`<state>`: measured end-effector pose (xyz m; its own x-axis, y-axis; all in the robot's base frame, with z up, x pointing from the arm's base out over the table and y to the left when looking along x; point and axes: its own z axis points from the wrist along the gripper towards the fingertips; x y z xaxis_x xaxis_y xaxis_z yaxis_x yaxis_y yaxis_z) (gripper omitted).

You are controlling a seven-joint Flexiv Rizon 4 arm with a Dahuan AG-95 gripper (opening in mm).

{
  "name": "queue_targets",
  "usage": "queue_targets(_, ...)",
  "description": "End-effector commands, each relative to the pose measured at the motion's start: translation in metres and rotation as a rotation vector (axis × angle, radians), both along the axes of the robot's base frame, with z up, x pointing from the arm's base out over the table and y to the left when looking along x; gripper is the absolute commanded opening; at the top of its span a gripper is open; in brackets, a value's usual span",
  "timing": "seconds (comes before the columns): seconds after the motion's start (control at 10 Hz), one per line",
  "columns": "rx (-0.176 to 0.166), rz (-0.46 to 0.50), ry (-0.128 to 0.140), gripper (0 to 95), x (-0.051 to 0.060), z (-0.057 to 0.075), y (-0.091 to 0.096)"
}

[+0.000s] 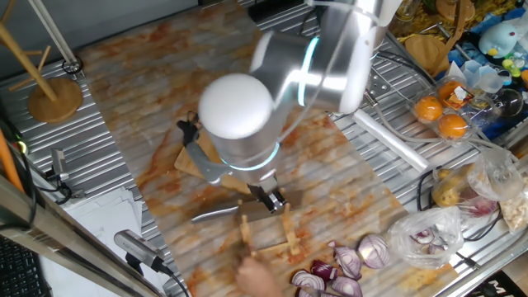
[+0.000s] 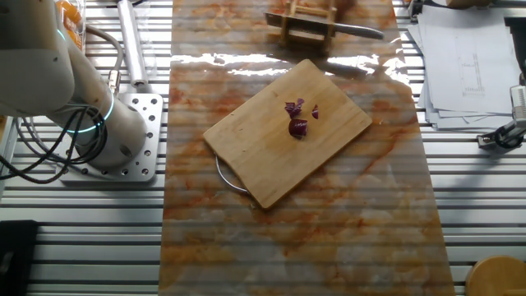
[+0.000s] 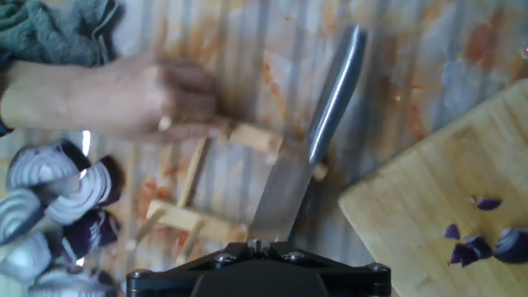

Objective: Chop the onions

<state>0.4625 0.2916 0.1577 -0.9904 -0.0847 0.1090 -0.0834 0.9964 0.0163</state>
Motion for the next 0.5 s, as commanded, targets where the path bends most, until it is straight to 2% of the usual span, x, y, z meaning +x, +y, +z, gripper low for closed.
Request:
queue_targets(0.1,-0.007,-0.085,-0.002,0.0,0.008,-0.006,-0.005)
queue_targets(0.2,-0.014,-0.1,0.001,0.0,0.012,-0.008,-0.012)
queue_targets(0.4,-0.005,-0.094,-0.005,0.0,0.022,-0.012,-0.042)
queue_targets(0.5,-0.001,-0.101,-0.004,0.0,0.024,-0.012,-0.05)
